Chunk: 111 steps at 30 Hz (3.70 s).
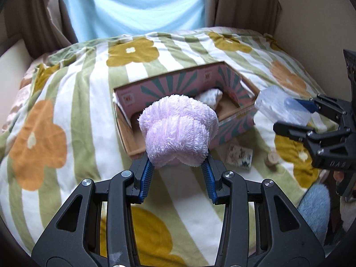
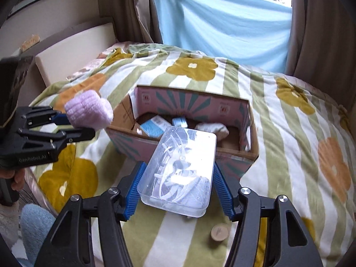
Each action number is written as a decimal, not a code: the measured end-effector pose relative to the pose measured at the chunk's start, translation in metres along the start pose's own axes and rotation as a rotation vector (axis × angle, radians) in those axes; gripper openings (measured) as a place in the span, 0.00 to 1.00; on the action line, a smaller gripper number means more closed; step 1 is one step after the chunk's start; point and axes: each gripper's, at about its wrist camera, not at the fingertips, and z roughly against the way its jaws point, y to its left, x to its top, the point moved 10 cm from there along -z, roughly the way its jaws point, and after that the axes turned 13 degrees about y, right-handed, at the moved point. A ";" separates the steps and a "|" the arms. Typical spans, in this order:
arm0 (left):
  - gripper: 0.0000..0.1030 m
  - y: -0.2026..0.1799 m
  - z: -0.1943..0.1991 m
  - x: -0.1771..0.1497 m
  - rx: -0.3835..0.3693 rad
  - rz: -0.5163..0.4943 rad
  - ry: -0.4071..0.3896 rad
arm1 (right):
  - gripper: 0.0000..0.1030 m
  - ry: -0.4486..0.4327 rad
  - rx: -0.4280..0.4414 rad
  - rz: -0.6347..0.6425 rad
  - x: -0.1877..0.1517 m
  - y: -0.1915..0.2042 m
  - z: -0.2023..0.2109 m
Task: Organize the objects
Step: 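Carry the pink pouch and clear case over the pink box and lower them, then open both tools to release the pouch and case into the box, then grasp the printed white packet with the left tool while the right tool grasps the beige jar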
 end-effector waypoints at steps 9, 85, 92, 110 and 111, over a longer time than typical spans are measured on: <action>0.36 0.019 -0.028 0.065 0.028 0.013 0.034 | 0.54 0.038 -0.008 0.021 0.065 -0.023 -0.025; 1.00 -0.040 0.047 0.030 0.004 -0.022 -0.106 | 0.85 -0.010 -0.052 -0.048 0.016 -0.052 0.058; 1.00 -0.078 0.020 0.010 -0.086 -0.046 -0.065 | 0.85 0.024 -0.048 -0.038 -0.030 -0.058 0.047; 1.00 -0.137 -0.105 -0.026 -0.122 -0.155 0.083 | 0.85 0.149 -0.061 0.017 -0.124 -0.077 -0.046; 1.00 -0.138 -0.113 -0.027 -0.125 -0.151 0.093 | 0.85 0.155 -0.058 0.018 -0.126 -0.078 -0.051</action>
